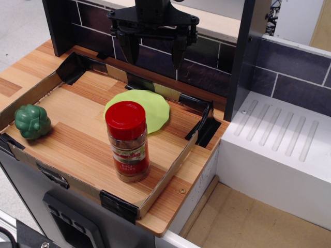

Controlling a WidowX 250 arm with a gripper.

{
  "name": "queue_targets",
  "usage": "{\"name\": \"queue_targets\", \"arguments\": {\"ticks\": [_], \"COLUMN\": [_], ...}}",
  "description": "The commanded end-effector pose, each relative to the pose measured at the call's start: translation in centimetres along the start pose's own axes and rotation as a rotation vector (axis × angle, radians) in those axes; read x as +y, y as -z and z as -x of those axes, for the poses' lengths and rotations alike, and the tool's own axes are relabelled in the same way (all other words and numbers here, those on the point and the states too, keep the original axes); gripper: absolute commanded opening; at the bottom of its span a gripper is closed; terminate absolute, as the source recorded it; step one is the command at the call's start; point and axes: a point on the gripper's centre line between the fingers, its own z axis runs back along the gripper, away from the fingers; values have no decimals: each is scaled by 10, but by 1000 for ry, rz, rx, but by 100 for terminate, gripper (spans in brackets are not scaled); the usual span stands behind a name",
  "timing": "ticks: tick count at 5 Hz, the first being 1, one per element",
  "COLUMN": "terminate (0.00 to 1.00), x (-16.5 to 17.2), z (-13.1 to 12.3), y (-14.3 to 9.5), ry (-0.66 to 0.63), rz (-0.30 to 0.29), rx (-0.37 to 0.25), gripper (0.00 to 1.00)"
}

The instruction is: Topple basil bottle

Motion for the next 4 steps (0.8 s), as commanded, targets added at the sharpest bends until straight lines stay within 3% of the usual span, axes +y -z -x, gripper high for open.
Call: {"name": "queue_targets", "arguments": {"ticks": [1,2,3,4], "terminate": [0,0,0,0], "x": [0,9,20,29], "z": [0,11,15,19], "y": [0,-15,-21,-23], "ry": [0,-200,-361,-427], "rz": [0,37,26,-32], "rx": [0,-2,3,-28], "gripper": [100,100,100,100]}}
